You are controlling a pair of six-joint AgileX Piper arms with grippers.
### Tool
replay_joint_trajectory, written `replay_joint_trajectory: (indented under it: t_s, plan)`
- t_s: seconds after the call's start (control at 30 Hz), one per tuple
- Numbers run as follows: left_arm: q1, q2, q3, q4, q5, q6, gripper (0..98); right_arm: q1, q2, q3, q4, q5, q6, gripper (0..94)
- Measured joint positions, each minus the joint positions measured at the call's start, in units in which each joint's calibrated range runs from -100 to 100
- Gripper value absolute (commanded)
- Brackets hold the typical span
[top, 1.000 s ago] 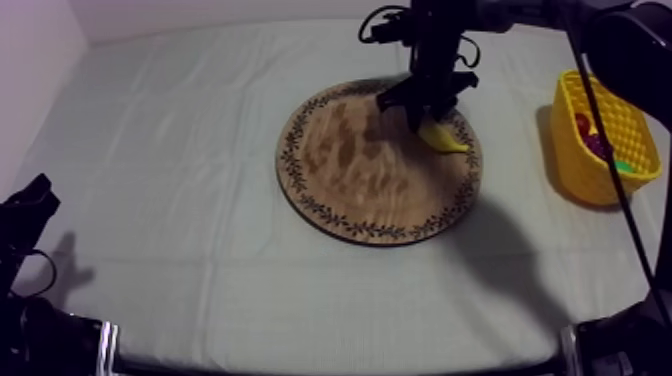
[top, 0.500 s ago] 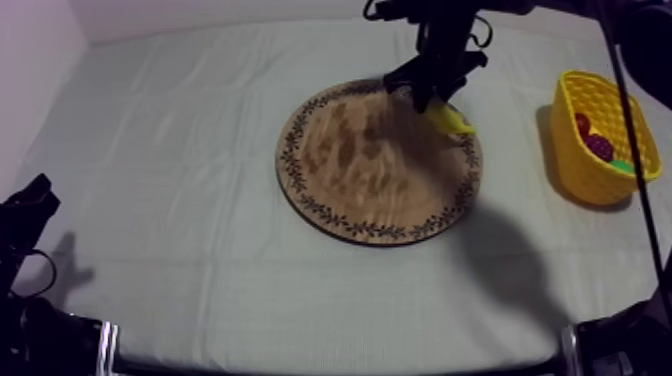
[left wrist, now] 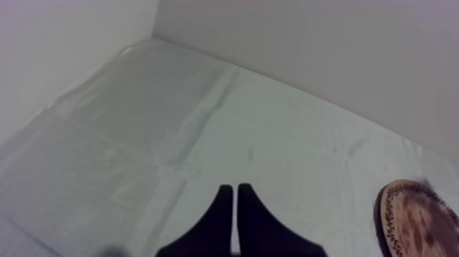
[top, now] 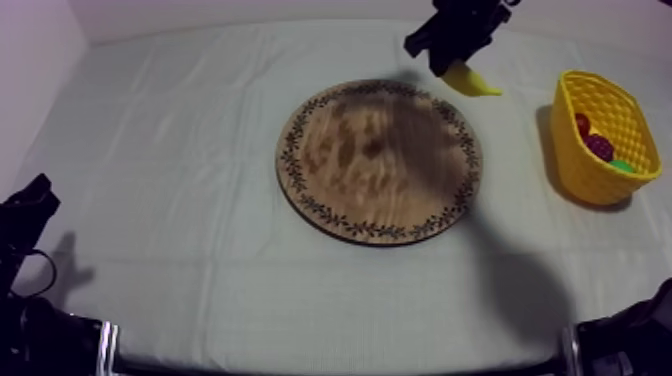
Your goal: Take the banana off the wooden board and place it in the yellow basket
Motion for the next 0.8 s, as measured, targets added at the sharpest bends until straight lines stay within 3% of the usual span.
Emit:
replay_joint_trajectory:
  t_s: [0.47,0.8]
  plan:
    - [0.0,0.0,0.0,0.00,0.0,0.0,0.1,2.3,-9.3,1.8,-1.2,2.9,0.0,19.0]
    - [0.0,0.0,0.0,0.00,0.0,0.0,0.1,8.1,-17.8,8.3,-1.1,4.1,1.5,19.2]
